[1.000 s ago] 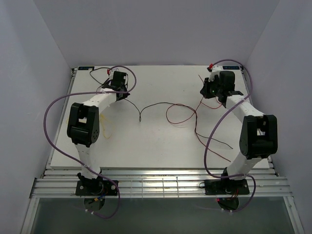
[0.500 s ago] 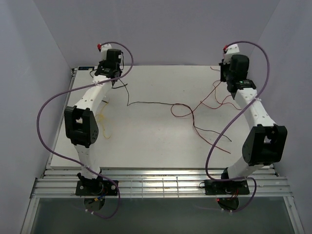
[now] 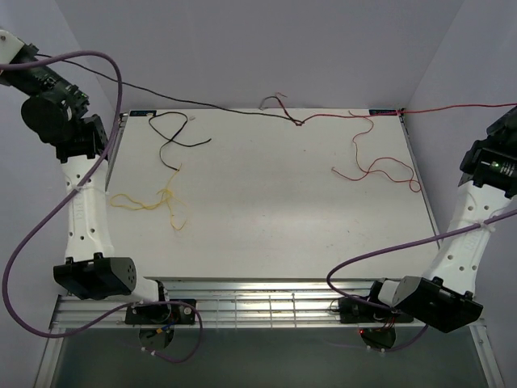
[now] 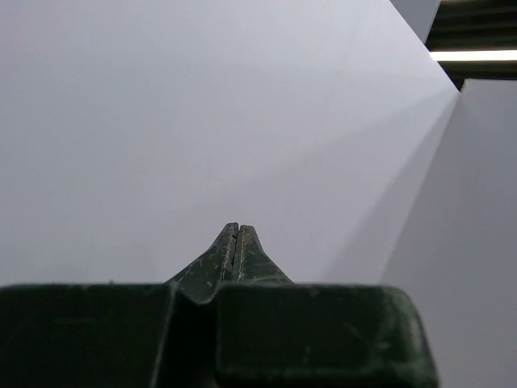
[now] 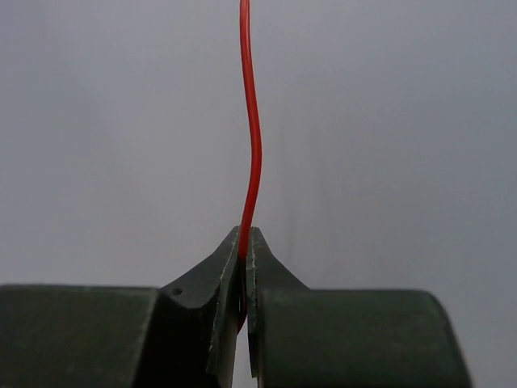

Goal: Untangle the cables

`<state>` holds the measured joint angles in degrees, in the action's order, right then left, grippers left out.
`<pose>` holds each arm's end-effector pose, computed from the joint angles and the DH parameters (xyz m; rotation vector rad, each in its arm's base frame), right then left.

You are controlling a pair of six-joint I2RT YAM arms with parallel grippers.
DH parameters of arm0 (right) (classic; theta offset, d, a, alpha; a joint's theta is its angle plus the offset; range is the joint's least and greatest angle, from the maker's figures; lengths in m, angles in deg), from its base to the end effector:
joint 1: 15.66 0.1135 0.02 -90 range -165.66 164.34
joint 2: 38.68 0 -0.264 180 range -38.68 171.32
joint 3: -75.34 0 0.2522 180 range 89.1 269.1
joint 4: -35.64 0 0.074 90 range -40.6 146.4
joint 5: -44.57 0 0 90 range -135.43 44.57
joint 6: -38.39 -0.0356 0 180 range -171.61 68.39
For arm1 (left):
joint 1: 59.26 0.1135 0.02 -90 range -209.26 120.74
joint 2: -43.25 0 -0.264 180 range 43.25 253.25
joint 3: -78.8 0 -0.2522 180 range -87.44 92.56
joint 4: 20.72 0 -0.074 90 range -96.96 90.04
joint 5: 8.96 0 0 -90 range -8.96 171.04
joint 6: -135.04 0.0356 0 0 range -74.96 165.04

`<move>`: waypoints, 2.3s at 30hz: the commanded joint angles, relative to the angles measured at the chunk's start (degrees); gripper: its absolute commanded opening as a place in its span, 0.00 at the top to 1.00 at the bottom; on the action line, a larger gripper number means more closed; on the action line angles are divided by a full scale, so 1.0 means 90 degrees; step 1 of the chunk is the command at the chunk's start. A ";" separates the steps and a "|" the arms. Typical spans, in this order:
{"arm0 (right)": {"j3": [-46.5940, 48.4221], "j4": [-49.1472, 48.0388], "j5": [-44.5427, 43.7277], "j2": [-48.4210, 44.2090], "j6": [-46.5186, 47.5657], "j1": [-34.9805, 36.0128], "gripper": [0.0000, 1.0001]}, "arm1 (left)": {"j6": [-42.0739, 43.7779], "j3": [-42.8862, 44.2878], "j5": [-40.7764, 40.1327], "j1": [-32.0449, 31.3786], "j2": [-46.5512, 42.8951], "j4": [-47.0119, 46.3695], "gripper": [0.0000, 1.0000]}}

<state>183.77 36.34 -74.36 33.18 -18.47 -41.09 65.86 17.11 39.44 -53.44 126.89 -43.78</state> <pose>0.1963 -0.1124 0.5763 0.4290 1.0139 -1.1619 0.2482 0.0491 0.6044 -0.6407 0.6361 0.6378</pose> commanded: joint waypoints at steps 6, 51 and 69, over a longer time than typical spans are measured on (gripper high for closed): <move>-0.1397 -0.1409 -0.0389 -0.0093 0.1649 -0.0338 0.92 | 0.0558 -0.0133 0.0912 0.1558 0.0462 -0.0227 1.00; -0.2969 0.3178 0.3596 0.1263 -0.4531 0.3900 0.92 | -0.6199 -0.4077 0.3764 -0.2277 0.1009 0.5856 1.00; -0.3977 0.3997 0.1126 0.1664 -0.5469 0.3929 0.14 | -0.6356 -0.2704 0.2572 -0.2630 0.2259 0.7733 0.47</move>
<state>143.88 68.55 -56.74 46.71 -65.83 -5.53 8.00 -14.25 64.57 -76.72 148.07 25.51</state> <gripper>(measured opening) 0.773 0.472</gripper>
